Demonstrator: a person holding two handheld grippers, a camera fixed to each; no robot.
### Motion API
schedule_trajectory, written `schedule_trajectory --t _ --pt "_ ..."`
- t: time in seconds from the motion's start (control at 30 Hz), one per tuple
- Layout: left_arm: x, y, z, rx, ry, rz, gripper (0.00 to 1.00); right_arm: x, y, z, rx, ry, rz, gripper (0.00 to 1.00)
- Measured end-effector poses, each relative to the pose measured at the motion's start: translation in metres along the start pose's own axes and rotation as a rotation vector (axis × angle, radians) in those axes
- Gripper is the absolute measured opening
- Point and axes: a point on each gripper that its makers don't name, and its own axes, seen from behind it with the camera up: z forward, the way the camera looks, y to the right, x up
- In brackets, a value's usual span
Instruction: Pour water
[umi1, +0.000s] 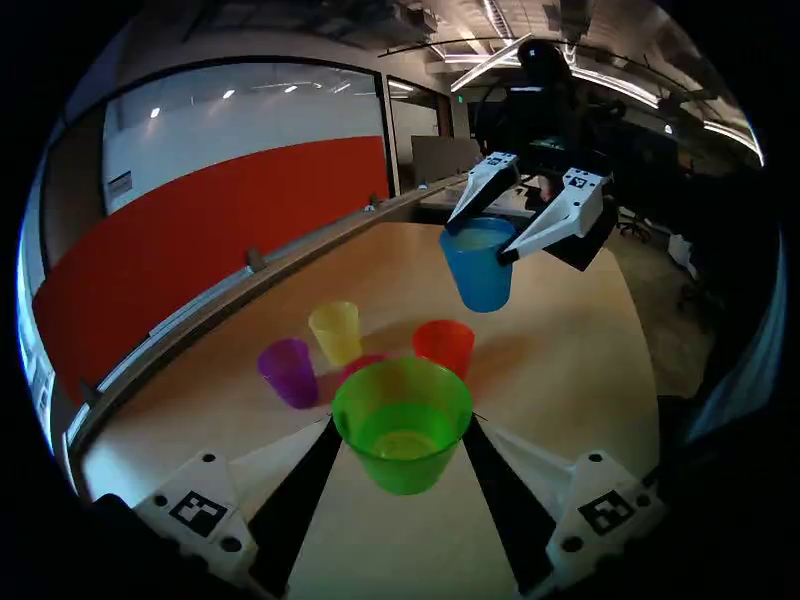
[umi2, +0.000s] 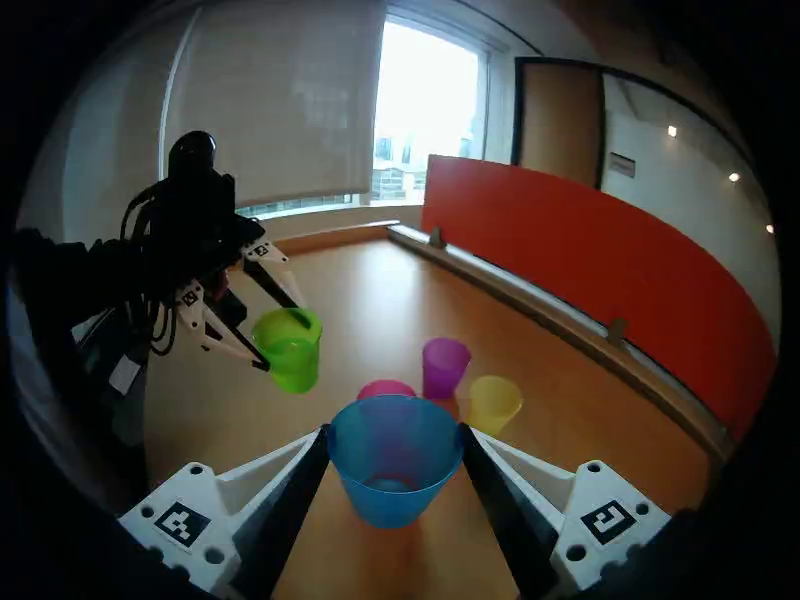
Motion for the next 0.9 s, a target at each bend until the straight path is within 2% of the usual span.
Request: schedule_trajectory --t 0.27,0.9 --pt "-0.012 0.006 0.005 -0.015 -0.034 0.015 0.86 -0.015 -0.015 0.004 0.045 -0.032 -0.019 0.94" --pt "-0.036 0.015 0.017 -0.027 -0.08 -0.001 0.86 -0.041 -0.044 0.015 0.127 -0.09 -0.08 0.94"
